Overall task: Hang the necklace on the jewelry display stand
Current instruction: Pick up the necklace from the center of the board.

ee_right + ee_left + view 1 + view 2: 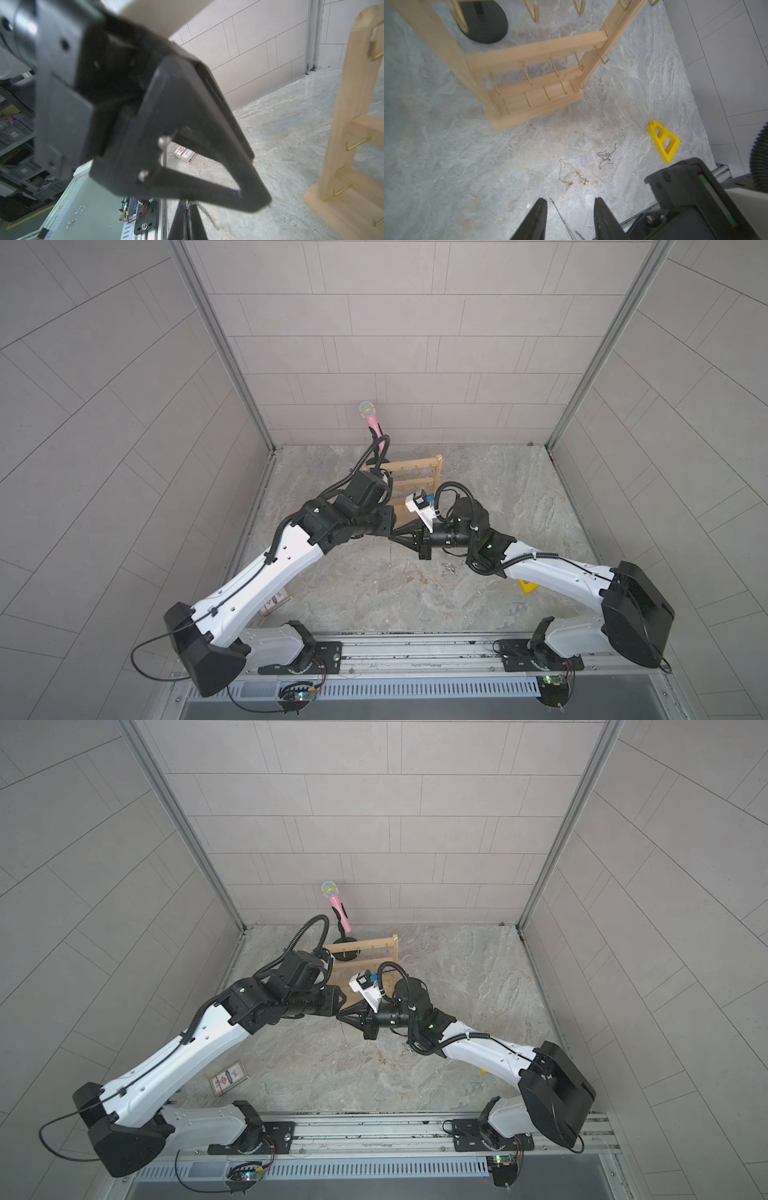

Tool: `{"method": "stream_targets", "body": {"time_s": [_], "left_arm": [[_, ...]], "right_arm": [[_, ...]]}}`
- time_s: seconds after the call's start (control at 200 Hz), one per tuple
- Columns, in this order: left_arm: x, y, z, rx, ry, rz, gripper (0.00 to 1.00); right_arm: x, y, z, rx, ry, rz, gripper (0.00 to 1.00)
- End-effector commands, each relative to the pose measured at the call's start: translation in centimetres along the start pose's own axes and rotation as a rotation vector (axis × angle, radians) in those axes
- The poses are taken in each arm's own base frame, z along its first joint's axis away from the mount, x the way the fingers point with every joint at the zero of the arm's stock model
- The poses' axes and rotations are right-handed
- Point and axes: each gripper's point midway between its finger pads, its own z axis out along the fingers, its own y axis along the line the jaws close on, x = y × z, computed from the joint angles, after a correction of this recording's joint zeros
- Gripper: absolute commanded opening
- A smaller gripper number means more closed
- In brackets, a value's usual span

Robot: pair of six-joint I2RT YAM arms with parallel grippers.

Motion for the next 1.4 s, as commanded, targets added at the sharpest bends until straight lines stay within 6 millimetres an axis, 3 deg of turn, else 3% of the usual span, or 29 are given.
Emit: {"method": "stream_targets", "body": {"time_s": [0.0, 0.32, 0.57, 0.72, 0.846, 1.391], "left_arm": [[0.0, -0.5, -0.1, 0.053, -0.008, -0.017, 0.48], [1.1, 2.8, -1.2, 0.025, -0.025, -0.017, 0.54], [2.2, 1.2, -0.9, 0.17, -0.094, 0.07, 0.42], [3.1, -0.8, -0.5, 0.209, -0.123, 0.17, 0.4], [3.4, -1.0, 0.3, 0.186, -0.147, 0.212, 0.4], [1.2, -2.8, 1.4, 0.263, -0.278, 0.206, 0.35]], "right_arm": [[-1.0, 0.4, -0.6, -0.014, -0.013, 0.083, 0.0], [-1.8, -0.6, -2.8, 0.027, 0.0, 0.188, 0.0], [-3.0, -1.4, -4.1, 0.09, 0.02, 0.242, 0.0], [-4.0, -1.5, -4.6, 0.123, 0.021, 0.257, 0.0], [-5.1, -1.1, -4.8, 0.131, 0.014, 0.258, 0.0], [-7.6, 0.1, -5.2, 0.129, -0.004, 0.273, 0.0]]}}
